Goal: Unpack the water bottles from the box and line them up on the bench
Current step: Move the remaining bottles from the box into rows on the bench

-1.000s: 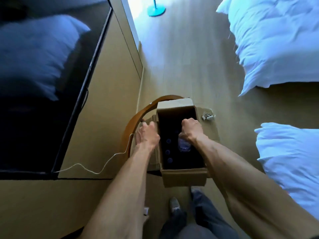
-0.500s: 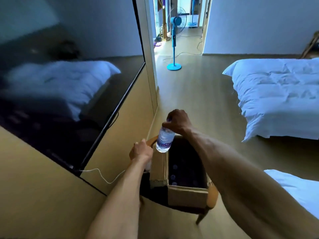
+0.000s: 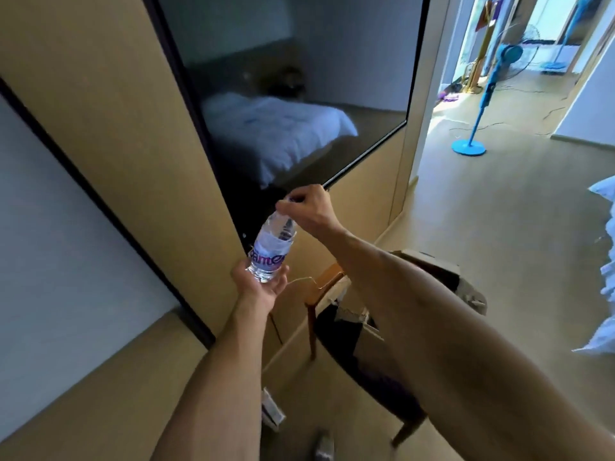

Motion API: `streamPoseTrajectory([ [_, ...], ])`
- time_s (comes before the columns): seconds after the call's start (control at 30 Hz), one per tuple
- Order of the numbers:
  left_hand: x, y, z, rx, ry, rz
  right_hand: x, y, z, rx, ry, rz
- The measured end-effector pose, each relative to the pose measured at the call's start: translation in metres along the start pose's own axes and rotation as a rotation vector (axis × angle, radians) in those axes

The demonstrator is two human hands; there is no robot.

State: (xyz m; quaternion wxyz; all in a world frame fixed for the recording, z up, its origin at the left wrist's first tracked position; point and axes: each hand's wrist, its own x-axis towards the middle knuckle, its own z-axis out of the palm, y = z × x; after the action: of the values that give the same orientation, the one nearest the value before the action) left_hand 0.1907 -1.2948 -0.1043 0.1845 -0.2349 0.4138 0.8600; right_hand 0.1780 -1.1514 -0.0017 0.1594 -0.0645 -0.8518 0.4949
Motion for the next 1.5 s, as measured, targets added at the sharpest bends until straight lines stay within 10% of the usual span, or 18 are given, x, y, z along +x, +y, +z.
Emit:
streamPoseTrajectory([
  [0.37, -0.154, 0.037, -0.175, -0.049, 0.364, 0.29, -0.122, -0.096, 0.144, 0.283, -0.218, 0.001],
  [0.7, -0.28, 0.069, -0.316, -0.082, 0.393, 0.375, -0.265, -0.249, 0.264, 0.481, -0.78, -0.118],
  [0.97, -0.377, 0.099, -0.439, -0.208, 0.565, 0.583, -0.381, -0.318, 0.347, 0.051, -0.57, -0.272],
  [1.23, -0.442, 0.118, -0.572, -0.196, 0.55, 0.505, -0.476, -0.379, 0.435, 0.137, -0.936, -0.216],
  [1.5, -0.485, 0.144, -0.65, -0.318, 0.745, 0.616, -0.54, -0.415, 0.504, -0.071, -0.78, -0.42],
])
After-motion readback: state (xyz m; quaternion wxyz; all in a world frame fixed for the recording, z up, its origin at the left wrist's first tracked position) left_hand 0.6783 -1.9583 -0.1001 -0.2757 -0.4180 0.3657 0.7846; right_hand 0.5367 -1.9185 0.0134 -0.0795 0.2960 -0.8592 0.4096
